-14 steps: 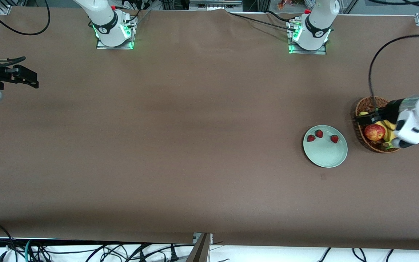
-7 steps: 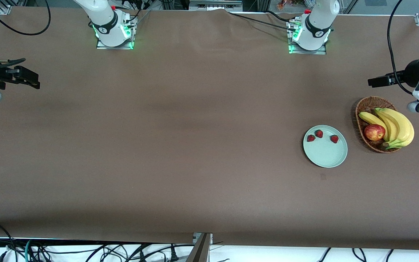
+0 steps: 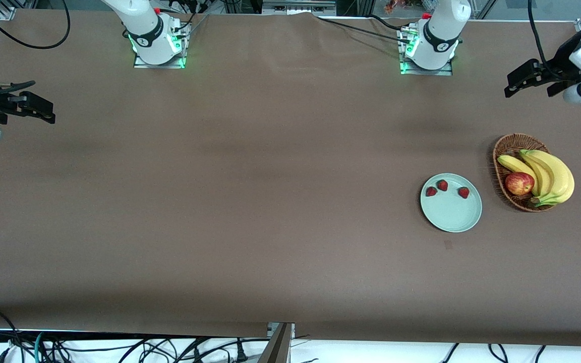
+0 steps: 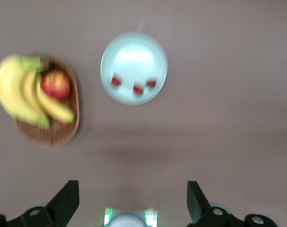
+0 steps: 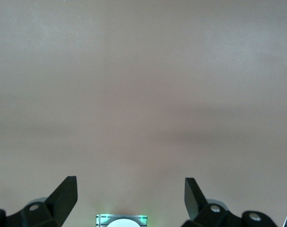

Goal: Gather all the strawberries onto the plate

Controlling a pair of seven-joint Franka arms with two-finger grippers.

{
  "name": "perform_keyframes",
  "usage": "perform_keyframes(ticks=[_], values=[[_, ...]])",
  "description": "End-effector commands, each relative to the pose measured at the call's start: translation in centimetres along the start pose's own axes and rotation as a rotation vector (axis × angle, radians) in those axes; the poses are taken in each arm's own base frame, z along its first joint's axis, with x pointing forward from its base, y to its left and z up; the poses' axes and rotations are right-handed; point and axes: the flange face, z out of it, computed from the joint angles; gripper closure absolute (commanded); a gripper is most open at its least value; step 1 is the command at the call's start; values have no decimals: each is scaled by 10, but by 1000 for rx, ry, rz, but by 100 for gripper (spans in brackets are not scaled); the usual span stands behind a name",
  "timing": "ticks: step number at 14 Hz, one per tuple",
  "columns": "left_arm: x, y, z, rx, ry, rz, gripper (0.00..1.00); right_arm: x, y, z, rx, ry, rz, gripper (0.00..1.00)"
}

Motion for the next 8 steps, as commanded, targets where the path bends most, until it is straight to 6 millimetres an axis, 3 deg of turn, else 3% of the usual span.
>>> perform_keyframes(ticks=[1,4,6,8], values=[[0,40,7,136,-7,208,0,0,1,-6,17,15,10,0],[15,37,7,92,-8,204,0,0,1,-6,17,15,10,0],[40,6,-1,21,3,133,0,0,0,-6,17,15,8,0],[43,-2,0,3,-5,120,0,1,0,-6,17,16,10,0]])
